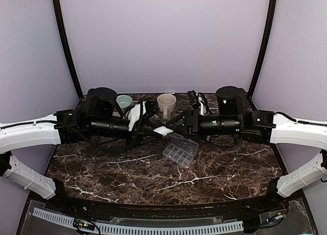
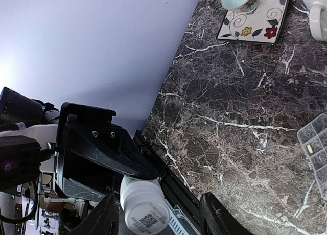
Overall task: Sort the pills into containers
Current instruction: Unscrew the lid of the pill bottle.
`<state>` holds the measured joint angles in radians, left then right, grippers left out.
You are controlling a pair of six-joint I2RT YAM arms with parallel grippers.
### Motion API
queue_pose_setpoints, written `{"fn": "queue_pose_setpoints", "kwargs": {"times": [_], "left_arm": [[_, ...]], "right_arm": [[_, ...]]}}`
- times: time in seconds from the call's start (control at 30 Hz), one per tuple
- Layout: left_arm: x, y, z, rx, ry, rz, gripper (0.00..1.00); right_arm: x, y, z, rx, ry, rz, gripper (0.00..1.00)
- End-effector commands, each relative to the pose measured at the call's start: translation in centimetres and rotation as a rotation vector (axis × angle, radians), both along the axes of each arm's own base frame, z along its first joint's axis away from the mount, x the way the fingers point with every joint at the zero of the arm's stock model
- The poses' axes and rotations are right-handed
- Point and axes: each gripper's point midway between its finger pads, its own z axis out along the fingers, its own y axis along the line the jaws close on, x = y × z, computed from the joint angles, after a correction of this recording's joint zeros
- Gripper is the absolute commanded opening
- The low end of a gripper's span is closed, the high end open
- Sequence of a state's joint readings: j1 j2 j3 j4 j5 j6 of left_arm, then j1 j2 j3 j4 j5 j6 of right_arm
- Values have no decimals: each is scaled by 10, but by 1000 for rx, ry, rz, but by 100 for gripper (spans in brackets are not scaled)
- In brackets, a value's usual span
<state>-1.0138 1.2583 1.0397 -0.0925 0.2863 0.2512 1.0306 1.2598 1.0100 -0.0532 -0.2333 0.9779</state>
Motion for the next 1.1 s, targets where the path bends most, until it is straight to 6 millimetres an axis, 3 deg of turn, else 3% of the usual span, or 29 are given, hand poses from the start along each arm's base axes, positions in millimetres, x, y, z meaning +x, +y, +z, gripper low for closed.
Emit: {"fn": "queue_pose_setpoints", "kwargs": {"times": [0.0,0.13,0.37,0.5,0.77,1.07], "left_arm": [[-1,-3,5,-17,-22,-8,0],[-1,-3,5,-15,-23,-6,0],[-1,-3,7,-21,-27,-3,0],[-2,-3,11,-32,-22,-8,0],[-18,-4,31,-87,32,-69,0],[-29,-5,36,-102,90,-116,0]], "right_arm": [[-5,10,24,68,-25,26,54],[-7,12,25,71,-27,32,47],[-10,16,25,64,-29,52,13],[-13,17,23,39,-66,73,4],[-29,15,24,68,-288,208,3],[-40,1,40,165,-507,243,7]]}}
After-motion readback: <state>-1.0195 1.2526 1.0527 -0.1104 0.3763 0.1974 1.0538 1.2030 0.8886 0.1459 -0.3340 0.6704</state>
